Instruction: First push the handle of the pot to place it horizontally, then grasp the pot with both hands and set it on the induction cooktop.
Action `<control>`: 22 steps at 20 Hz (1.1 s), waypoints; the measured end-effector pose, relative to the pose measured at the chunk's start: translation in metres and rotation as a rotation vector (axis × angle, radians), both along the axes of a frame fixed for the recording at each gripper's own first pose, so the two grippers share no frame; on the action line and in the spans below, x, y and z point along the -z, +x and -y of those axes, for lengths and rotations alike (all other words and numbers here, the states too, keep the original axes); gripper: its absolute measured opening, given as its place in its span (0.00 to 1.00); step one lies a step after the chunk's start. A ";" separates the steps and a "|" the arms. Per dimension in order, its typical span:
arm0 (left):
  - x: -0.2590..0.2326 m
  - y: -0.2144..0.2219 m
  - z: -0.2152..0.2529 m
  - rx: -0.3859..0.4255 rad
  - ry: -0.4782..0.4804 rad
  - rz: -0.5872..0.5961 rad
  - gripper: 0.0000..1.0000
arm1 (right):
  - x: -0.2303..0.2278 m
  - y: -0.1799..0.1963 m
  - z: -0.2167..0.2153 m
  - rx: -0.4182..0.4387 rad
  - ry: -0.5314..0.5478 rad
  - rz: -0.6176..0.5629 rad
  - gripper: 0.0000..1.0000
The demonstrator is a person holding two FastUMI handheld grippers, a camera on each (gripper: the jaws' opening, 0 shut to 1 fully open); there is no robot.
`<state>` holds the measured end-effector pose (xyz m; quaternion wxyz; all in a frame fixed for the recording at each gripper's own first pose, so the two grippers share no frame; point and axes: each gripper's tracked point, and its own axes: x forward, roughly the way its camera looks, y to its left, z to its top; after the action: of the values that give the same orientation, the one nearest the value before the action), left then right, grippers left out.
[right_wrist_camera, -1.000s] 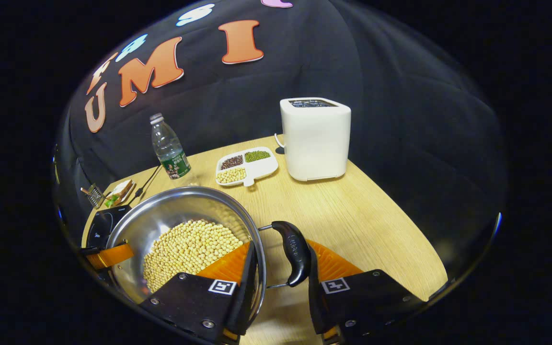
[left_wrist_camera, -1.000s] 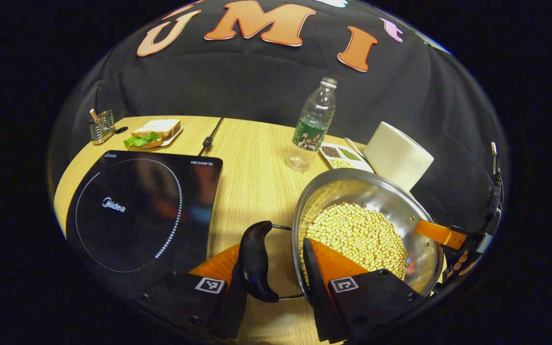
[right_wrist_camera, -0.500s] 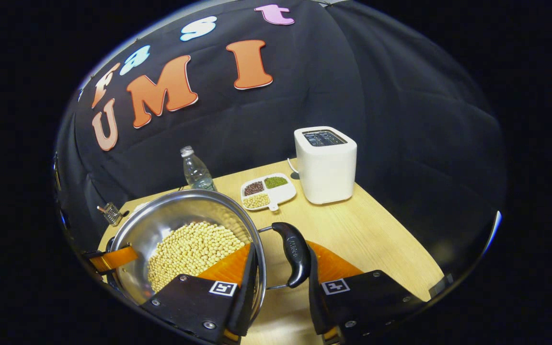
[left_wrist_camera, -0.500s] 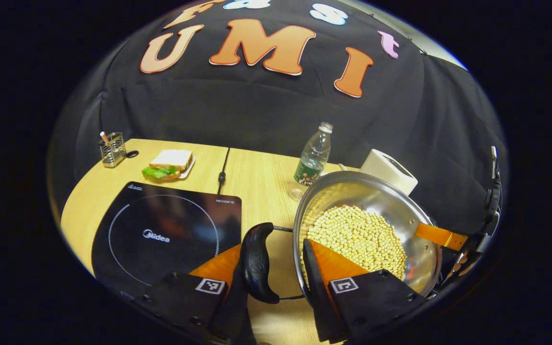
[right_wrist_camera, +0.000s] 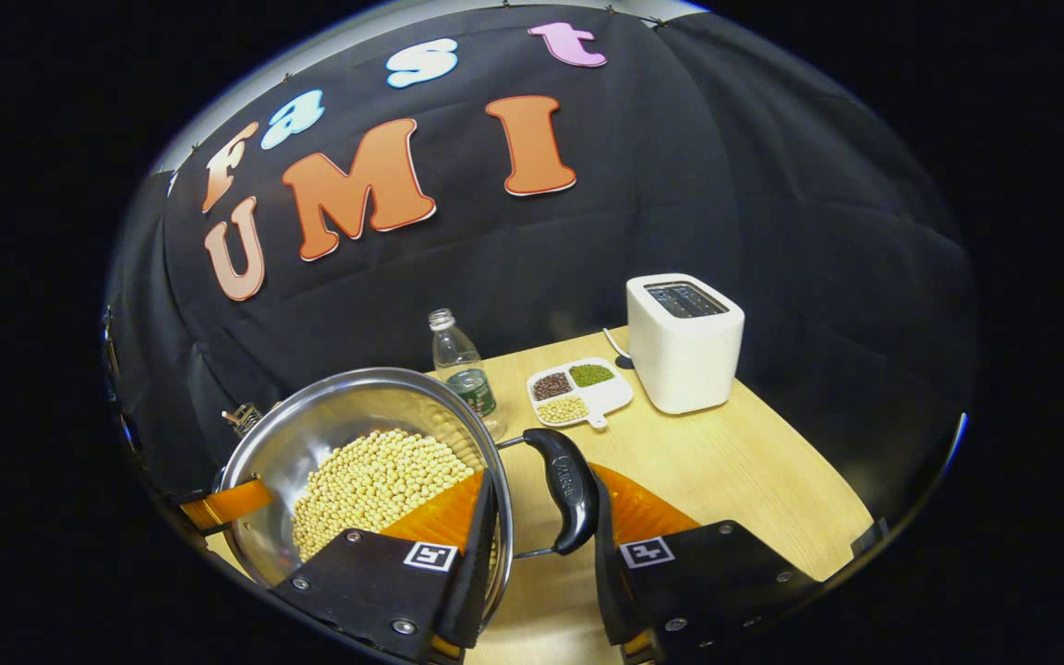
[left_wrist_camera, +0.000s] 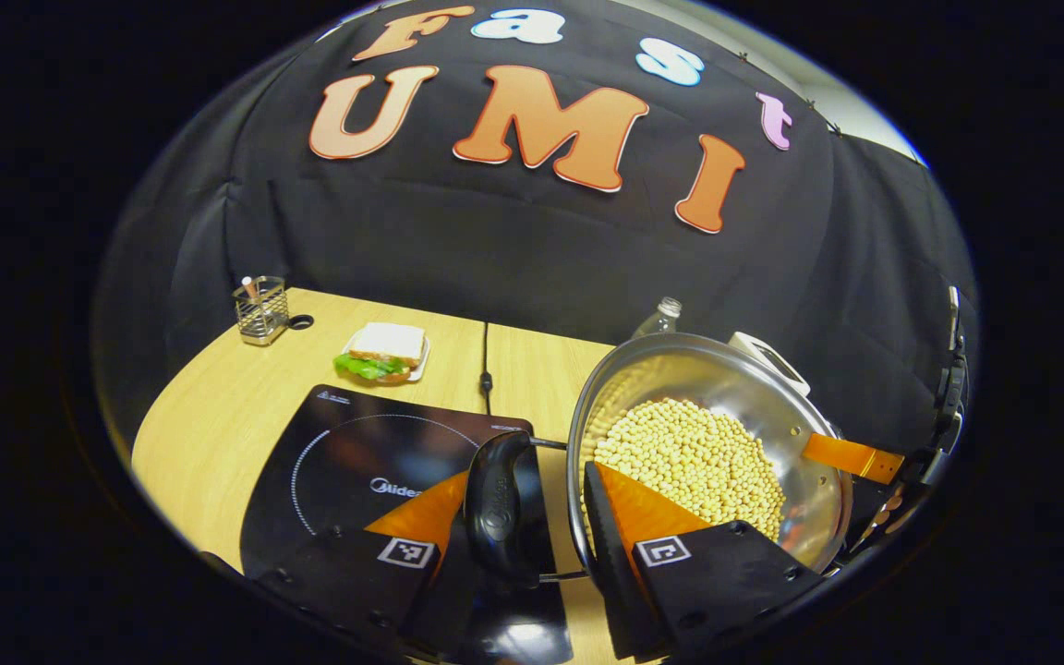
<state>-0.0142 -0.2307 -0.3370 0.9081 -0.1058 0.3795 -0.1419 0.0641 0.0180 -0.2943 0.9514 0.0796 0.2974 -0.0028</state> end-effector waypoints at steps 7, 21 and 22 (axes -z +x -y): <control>0.002 0.011 -0.066 -0.062 0.015 0.000 0.67 | 0.005 0.002 -0.065 -0.057 0.032 -0.030 0.49; 0.028 0.024 -0.186 -0.184 0.052 -0.036 0.63 | 0.025 0.008 -0.185 -0.159 0.014 -0.072 0.49; 0.031 0.024 -0.191 -0.189 0.055 -0.043 0.65 | 0.029 0.009 -0.191 -0.163 0.015 -0.081 0.50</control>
<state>0.0102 -0.0400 -0.3680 0.9117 -0.1194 0.3908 -0.0428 0.0732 0.2085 -0.3228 0.9350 0.0623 0.3413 0.0737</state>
